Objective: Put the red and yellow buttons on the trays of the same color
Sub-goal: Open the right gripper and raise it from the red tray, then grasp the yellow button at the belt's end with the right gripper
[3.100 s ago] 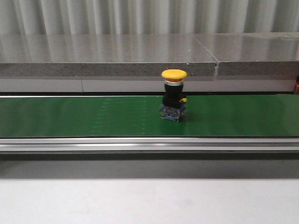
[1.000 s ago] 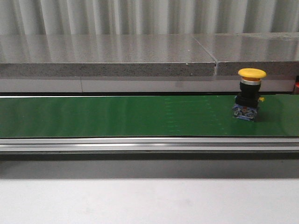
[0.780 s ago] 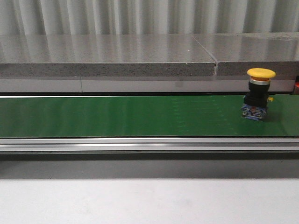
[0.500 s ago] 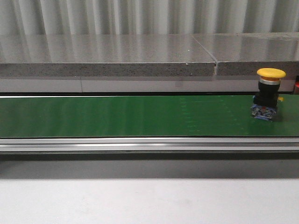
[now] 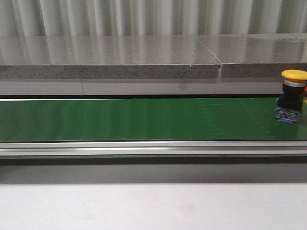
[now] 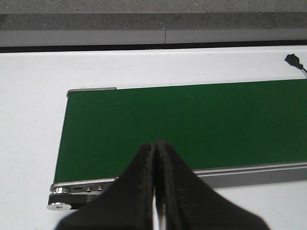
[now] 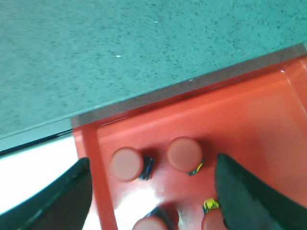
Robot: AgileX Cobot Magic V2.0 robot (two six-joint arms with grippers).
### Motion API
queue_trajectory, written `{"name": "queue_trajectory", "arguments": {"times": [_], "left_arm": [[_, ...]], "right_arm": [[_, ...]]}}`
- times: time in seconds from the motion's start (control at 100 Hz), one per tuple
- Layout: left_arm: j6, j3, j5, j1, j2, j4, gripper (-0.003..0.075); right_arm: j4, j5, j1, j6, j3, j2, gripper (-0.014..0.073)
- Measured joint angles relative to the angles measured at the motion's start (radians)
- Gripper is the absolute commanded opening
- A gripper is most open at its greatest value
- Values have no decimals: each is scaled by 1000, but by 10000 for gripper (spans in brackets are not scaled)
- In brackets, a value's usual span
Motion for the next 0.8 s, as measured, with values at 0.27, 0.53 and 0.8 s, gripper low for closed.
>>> {"name": "queue_trajectory", "arguments": {"times": [0.27, 0.53, 0.8], "left_arm": [[0, 0, 0, 0, 0, 0, -20], [0, 0, 0, 0, 0, 0, -20], [0, 0, 0, 0, 0, 0, -20]], "right_arm": [[-2, 159, 24, -37, 45, -164, 540], [-2, 285, 121, -80, 206, -259, 532], [-2, 285, 170, -97, 382, -305, 532]]}}
